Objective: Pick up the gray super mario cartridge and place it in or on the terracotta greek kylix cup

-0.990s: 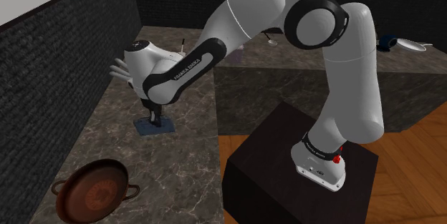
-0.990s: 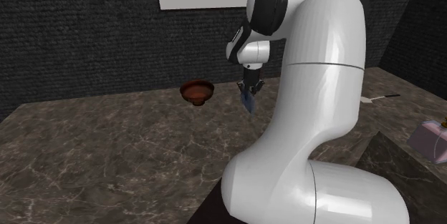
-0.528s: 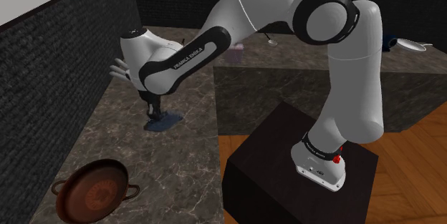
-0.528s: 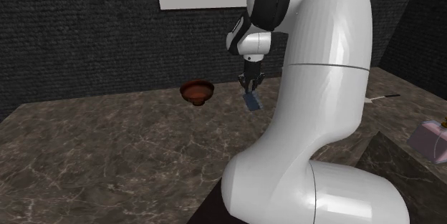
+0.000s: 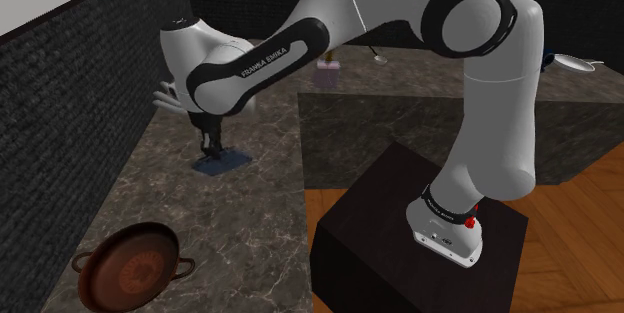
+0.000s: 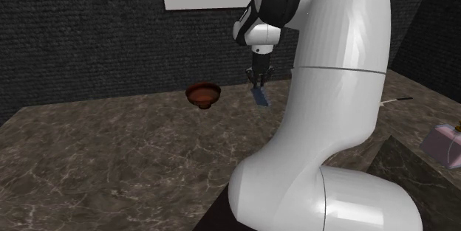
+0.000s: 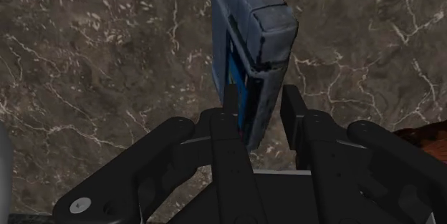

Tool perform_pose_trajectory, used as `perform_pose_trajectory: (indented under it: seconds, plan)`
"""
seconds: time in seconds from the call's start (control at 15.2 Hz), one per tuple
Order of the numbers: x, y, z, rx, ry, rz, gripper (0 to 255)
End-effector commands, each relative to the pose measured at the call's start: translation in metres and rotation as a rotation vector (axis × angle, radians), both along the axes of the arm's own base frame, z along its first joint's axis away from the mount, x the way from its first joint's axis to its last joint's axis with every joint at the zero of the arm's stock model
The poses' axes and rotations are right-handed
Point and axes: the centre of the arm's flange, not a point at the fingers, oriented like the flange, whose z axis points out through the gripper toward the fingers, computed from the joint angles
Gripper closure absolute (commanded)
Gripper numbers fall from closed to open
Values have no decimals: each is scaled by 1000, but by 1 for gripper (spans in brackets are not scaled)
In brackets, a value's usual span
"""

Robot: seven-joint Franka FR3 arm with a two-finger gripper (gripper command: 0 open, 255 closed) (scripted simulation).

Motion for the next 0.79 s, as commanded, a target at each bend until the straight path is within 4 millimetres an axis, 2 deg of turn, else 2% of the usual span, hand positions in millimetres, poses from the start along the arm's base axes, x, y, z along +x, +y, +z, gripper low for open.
perform_pose_trajectory:
  seconds: [0.0, 0.59, 0.73]
  plan:
    - [-1, -1, 11, 0, 0, 0, 255]
    - [-1, -1, 54, 0, 0, 0, 255]
    - [-9, 24, 56, 0, 0, 0, 255]
